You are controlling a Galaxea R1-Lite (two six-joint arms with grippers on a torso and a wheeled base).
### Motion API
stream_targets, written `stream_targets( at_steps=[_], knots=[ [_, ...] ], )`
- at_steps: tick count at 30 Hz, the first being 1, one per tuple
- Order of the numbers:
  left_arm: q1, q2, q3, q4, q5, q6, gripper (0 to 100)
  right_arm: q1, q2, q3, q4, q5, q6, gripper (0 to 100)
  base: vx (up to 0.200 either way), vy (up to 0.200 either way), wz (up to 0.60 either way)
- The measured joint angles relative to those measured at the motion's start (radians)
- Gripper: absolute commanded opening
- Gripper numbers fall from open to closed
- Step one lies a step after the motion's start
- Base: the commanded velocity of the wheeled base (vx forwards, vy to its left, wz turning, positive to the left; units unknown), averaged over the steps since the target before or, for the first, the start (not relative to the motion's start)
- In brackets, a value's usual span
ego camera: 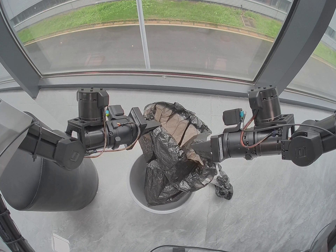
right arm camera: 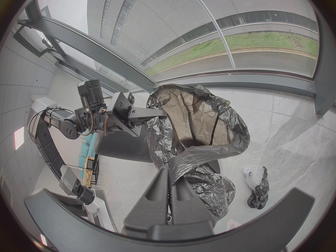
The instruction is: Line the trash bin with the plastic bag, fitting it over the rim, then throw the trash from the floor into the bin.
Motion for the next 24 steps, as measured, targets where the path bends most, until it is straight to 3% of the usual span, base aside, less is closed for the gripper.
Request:
stream_targets(
  at_steps=[13, 24],
  knots=[
    [0.025, 0.037, 0.006, -0.006, 0.005, 0.009, 0, 0.007, 0.011, 0.014, -0.075, 0.001, 0.003, 0, 0.000, 0.000, 0.00],
    [0.061, 0.033, 0.102, -0.007, 0.004, 0.011, 0, 0.115, 0.040, 0.055, -0.081, -0.006, 0.009, 0, 0.000, 0.000, 0.00]
  ],
)
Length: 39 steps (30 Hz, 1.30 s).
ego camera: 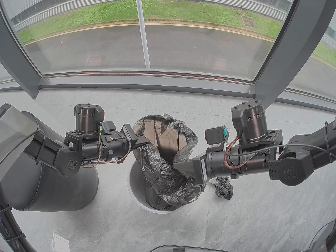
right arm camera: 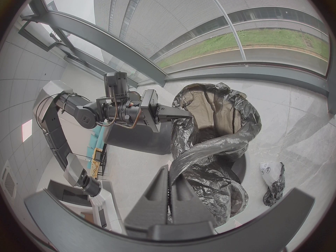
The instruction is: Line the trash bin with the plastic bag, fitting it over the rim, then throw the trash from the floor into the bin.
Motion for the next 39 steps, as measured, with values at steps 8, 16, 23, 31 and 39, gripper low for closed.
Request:
stream_targets(
  at_steps=[8, 16, 23, 31, 39],
  knots=[
    [0.023, -0.036, 0.089, 0.000, -0.003, 0.002, 0, 0.027, 0.047, 0.010, -0.079, -0.003, 0.000, 0, 0.000, 0.000, 0.00],
    [0.081, -0.062, 0.144, 0.006, -0.005, 0.008, 0, 0.026, 0.136, 0.043, -0.191, -0.004, 0.000, 0, 0.000, 0.000, 0.00],
    [0.091, -0.076, 0.220, 0.005, -0.049, 0.009, 0, 0.017, 0.180, 0.065, -0.197, -0.005, -0.006, 0, 0.000, 0.000, 0.00],
    [0.066, -0.077, 0.317, 0.006, -0.081, 0.018, 0, 0.007, 0.191, 0.112, -0.225, -0.044, -0.007, 0, 0.000, 0.000, 0.00],
    [0.059, -0.033, 0.324, 0.002, -0.077, 0.061, 0, 0.004, 0.215, 0.193, -0.375, -0.086, -0.002, 0, 0.000, 0.000, 0.00]
  ],
)
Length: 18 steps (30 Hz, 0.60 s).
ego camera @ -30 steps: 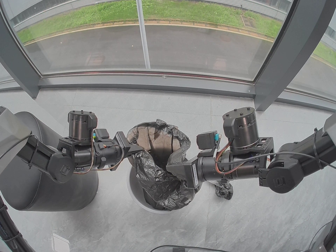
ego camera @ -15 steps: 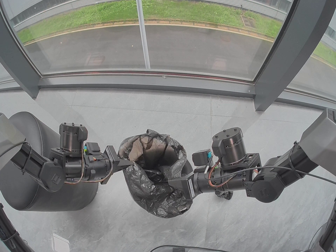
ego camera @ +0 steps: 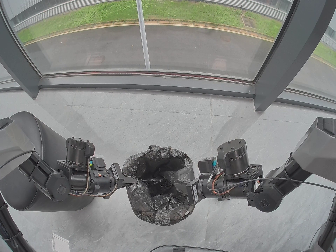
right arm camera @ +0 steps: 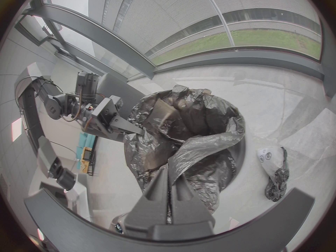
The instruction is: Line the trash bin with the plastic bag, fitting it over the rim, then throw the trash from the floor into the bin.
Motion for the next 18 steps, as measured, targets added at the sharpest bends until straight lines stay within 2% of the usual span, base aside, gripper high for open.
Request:
stream_targets(
  at_steps=[4, 18],
  knots=[
    [0.000, 0.030, -0.028, -0.001, 0.003, 0.003, 0, -0.005, 0.025, 0.030, -0.061, -0.063, 0.000, 0, 0.000, 0.000, 0.00],
    [0.007, 0.085, -0.083, 0.000, 0.006, 0.005, 0, -0.045, 0.022, 0.137, -0.095, -0.100, -0.018, 0, 0.000, 0.000, 0.00]
  ],
)
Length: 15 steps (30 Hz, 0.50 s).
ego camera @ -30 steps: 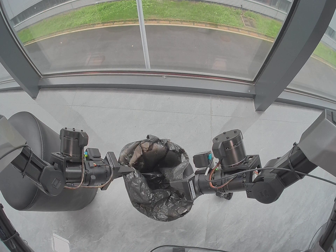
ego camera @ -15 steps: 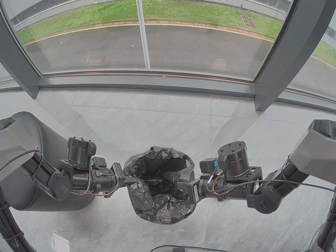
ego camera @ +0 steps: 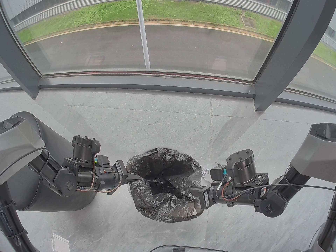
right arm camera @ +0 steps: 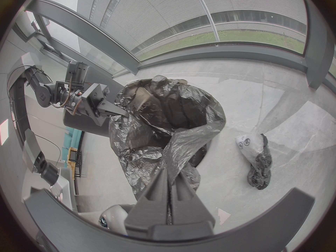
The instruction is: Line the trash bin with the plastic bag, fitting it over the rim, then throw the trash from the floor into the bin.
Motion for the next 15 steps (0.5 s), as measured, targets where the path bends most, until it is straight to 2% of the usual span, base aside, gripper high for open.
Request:
stream_targets(
  at_steps=[12, 13, 15],
  knots=[
    [0.003, 0.006, -0.002, 0.000, 0.017, 0.000, 0, -0.043, -0.011, 0.095, -0.101, -0.022, -0.029, 0, 0.000, 0.000, 0.00],
    [0.003, 0.006, -0.002, 0.000, 0.017, 0.000, 0, -0.046, -0.008, 0.098, -0.104, -0.023, -0.029, 100, 0.000, 0.000, 0.00],
    [0.002, 0.006, -0.002, 0.000, 0.017, 0.000, 0, -0.048, -0.003, 0.100, -0.110, -0.024, -0.030, 100, 0.000, 0.000, 0.00]
  ],
)
